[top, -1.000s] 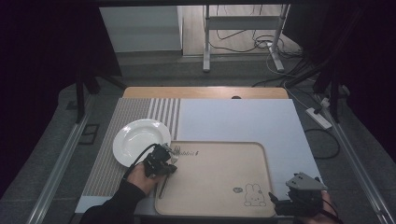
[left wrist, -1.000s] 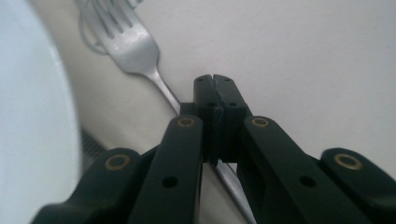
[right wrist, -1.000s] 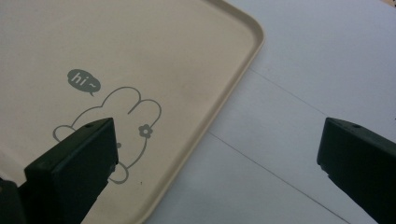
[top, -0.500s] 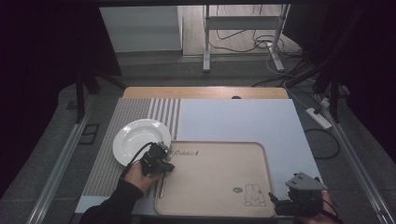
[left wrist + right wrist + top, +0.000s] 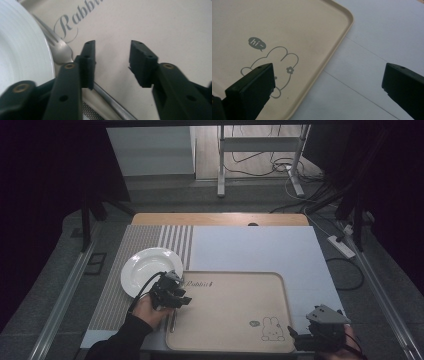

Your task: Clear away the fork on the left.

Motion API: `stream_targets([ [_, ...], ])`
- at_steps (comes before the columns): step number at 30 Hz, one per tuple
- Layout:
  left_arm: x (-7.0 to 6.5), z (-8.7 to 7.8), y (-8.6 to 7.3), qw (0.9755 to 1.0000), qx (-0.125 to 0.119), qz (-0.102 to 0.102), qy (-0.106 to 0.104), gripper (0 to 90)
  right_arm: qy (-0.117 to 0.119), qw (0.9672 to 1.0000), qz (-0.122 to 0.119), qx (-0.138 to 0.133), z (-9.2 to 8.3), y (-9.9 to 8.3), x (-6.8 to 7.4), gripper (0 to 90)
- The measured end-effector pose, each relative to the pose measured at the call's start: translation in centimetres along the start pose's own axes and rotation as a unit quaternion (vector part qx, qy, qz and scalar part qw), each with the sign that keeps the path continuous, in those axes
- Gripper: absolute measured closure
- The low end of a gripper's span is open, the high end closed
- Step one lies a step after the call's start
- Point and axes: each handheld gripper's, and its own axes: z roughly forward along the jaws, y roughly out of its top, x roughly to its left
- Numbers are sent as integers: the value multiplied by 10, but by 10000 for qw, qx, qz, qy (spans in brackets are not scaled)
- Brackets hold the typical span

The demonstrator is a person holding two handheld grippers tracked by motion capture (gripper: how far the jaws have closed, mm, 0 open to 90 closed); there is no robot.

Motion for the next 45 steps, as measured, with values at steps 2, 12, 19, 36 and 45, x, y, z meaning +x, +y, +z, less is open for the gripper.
stream_targets([
  [2,0,-1,0,10000,-32,-29,-29,508,1,10000,4,1,0,0,0,0],
  [12,-1,-7,-3,9995,-287,-23,-139,360,1,10000,-8,10,0,0,0,0],
  [19,-1,-10,-5,9993,-374,90,-34,239,6,10000,-2,10,0,0,0,0],
  [36,8,-15,-12,9991,-408,-8,-116,7,3,10000,-3,4,0,0,0,0],
  [45,13,-19,-18,9986,-527,-60,23,0,1,10000,7,-3,0,0,0,0],
])
